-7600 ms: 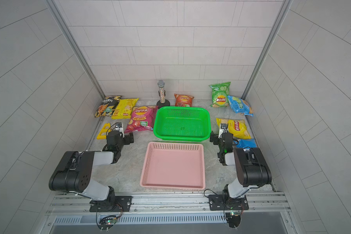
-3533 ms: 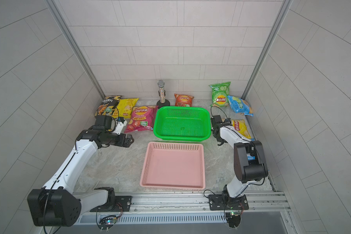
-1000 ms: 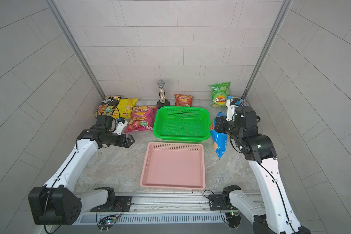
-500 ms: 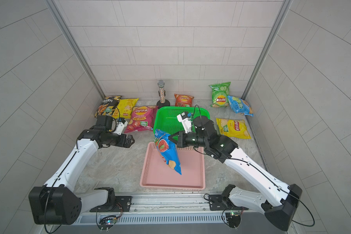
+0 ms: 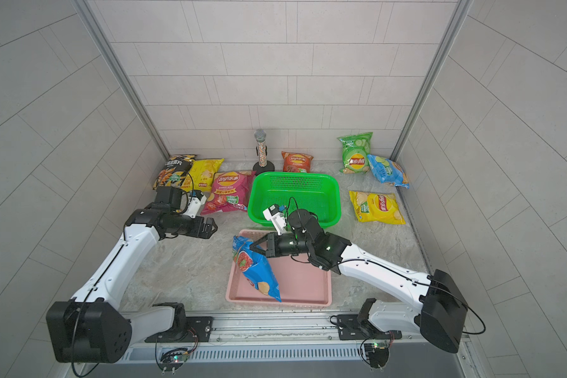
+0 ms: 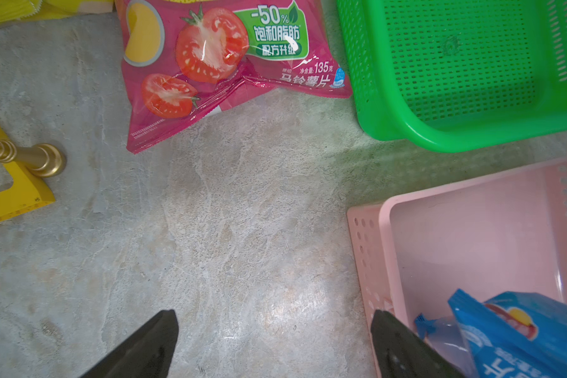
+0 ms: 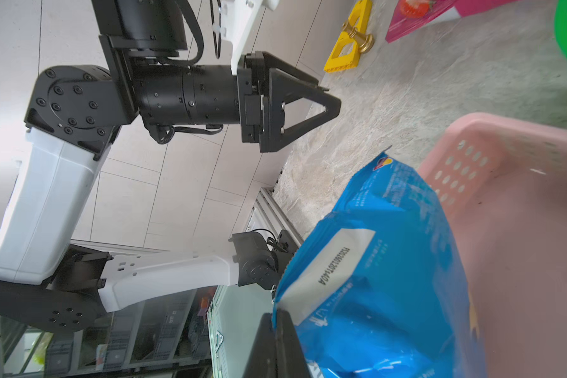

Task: Put the potato chips into the basket
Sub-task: Place the potato chip in the basket.

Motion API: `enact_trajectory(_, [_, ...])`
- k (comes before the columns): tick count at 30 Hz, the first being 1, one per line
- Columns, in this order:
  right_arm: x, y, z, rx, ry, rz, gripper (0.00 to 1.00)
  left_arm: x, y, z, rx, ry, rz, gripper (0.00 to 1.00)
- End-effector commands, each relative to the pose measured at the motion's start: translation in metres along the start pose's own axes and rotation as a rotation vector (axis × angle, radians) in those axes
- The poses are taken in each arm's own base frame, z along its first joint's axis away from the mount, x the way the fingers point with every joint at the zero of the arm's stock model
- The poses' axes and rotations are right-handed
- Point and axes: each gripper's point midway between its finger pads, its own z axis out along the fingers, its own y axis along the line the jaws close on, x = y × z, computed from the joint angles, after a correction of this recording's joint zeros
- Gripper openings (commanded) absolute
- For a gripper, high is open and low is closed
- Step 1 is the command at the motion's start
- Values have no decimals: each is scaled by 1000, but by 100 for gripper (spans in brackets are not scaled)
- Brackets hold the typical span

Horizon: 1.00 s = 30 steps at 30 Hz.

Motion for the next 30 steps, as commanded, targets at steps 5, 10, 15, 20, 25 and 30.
enact_trajectory(5, [-2,-15,3,21,-29,32,0,1,2,0,-5,-5,10,100])
enact_trajectory(10, [-19,-50,-23,194,-111,48,0,1,2,0,-2,-5,11,100])
enact_trajectory(15, [-31,-87,-48,289,-167,107,22,1,1,0,-1,-6,11,100])
enact_trajectory(20, [-27,-114,-72,465,-141,86,72,1,1,0,1,-7,11,100])
enact_trajectory(25, [-15,-128,-103,642,-114,45,81,1,1,1,6,-4,9,100])
enact_trajectory(30, [16,-148,-102,664,-21,90,82,1,0,1,9,-4,11,100])
